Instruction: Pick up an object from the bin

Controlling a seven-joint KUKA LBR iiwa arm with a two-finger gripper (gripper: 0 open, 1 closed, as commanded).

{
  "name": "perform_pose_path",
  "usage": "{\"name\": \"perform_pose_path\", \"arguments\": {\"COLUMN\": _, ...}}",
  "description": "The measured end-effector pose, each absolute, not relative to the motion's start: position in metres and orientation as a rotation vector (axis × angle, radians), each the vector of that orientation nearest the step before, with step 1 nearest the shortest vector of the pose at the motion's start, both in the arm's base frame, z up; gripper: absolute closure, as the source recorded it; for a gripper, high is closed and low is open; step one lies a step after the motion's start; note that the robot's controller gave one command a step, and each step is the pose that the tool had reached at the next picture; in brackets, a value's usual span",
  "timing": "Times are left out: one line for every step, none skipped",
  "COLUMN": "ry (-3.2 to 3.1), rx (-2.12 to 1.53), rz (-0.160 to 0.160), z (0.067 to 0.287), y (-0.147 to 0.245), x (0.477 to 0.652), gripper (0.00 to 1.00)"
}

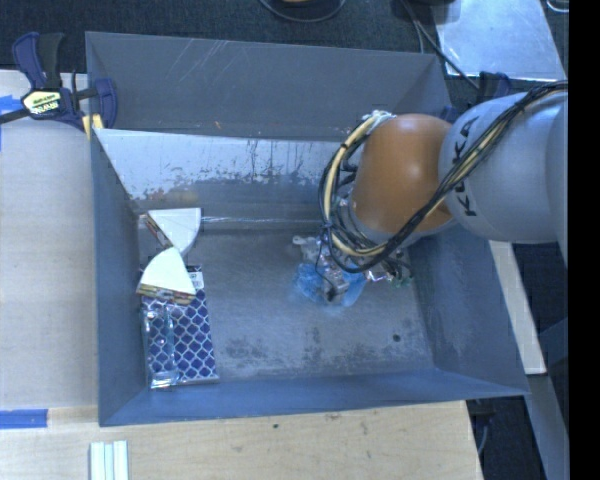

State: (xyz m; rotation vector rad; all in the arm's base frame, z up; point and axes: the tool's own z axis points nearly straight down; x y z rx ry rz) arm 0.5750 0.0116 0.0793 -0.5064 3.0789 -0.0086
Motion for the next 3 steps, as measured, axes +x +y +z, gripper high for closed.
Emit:
{"name": "perform_pose_path", "arguments": {"ry": 3.100, "rx": -0.373, "rz": -0.006, "z": 0.076, "y": 0.010, "x": 0.572, "gripper": 1.00}}
{"name": "perform_pose_path", "arguments": {"ry": 3.098, "rx": -0.326, "rz": -0.006, "z": 0.072, "y": -0.001, "x": 0.625, "gripper": 1.00}}
{"name": "perform_pose_path", "arguments": {"ry": 3.092, "rx": -0.356, "rz": -0.008, "z": 0.073, "y": 0.020, "x": 0.599, "gripper": 1.00}}
